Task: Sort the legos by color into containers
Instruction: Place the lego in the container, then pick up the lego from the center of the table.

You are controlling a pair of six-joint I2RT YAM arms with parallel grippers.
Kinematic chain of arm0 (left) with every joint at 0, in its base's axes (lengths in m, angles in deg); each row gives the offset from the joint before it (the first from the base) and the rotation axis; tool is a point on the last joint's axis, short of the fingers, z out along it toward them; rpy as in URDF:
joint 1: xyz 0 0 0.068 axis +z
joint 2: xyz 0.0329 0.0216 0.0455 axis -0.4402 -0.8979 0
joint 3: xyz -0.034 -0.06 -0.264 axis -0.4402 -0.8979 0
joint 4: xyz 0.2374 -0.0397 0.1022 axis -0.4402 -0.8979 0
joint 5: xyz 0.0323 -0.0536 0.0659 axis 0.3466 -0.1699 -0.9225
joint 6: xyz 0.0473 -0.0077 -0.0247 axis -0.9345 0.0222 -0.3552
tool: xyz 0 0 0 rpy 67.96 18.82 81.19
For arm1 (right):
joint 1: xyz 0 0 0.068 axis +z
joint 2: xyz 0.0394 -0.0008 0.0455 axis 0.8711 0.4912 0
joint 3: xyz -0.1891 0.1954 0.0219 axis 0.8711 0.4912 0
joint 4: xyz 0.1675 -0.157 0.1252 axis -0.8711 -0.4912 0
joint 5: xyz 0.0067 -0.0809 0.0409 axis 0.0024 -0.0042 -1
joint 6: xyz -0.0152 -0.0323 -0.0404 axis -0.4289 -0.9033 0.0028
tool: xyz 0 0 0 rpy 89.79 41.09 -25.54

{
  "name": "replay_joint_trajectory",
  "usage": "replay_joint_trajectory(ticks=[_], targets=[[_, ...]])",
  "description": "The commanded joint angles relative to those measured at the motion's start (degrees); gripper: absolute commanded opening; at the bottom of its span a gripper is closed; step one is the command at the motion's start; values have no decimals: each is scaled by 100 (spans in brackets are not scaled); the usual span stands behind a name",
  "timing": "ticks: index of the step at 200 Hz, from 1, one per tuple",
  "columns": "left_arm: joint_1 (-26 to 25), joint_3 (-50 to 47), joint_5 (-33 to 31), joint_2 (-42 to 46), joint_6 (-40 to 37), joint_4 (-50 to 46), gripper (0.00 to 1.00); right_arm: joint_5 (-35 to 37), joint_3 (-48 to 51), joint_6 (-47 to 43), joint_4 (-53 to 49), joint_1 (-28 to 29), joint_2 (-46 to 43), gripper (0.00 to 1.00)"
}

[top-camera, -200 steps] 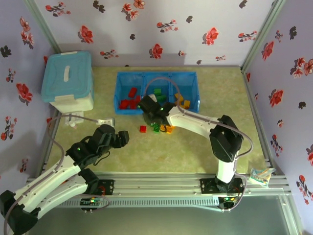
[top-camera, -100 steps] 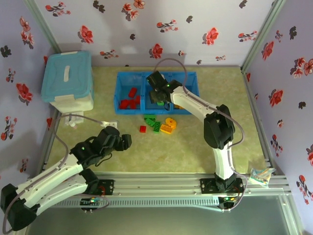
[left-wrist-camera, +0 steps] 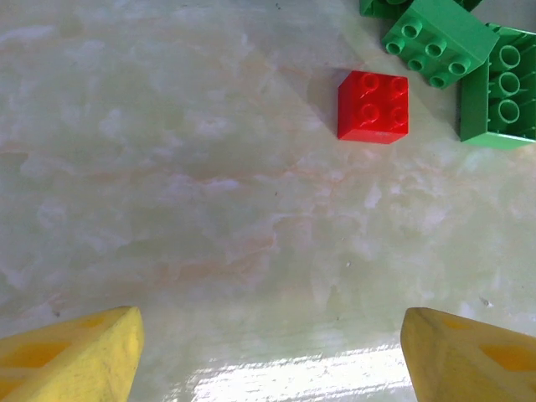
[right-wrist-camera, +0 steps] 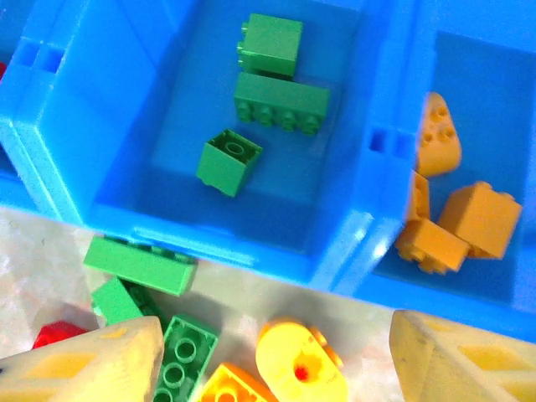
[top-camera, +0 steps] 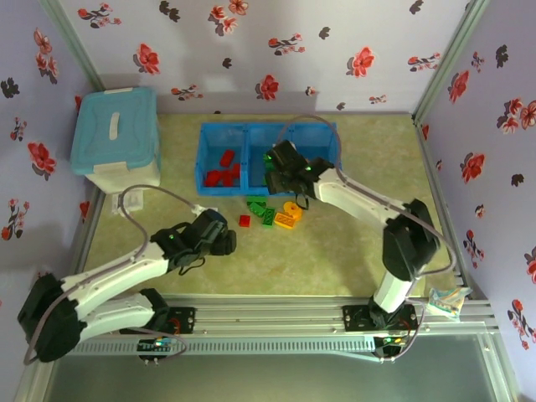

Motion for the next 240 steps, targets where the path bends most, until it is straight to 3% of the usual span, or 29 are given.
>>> replay_joint_trajectory(ticks=[1, 52, 84, 125, 176, 221, 240], targets=[[93, 458, 20, -594, -40, 269, 81, 124, 660, 287, 500, 16, -712, 72], [365, 1324, 328, -2221, -237, 390, 80, 341, 2056, 539, 716, -9, -1918, 72], [531, 1834, 357, -2961, -337, 352, 77, -45, 2869, 972, 1073, -53, -2674, 72], [572, 2494, 395, -3780, -402, 100, 73, 36, 3470, 1167, 1115, -75, -3219, 72], [572, 2730, 465, -4210, -249, 45, 63, 33, 3979, 1305, 1226, -141, -3609, 71], [562, 2808, 450, -4163, -229, -183, 41, 44, 4173, 1356, 1291, -198, -3756, 71], [564, 2787, 354, -3875, -244, -277, 38, 35, 4234, 1378, 1293, -203, -3795, 71]])
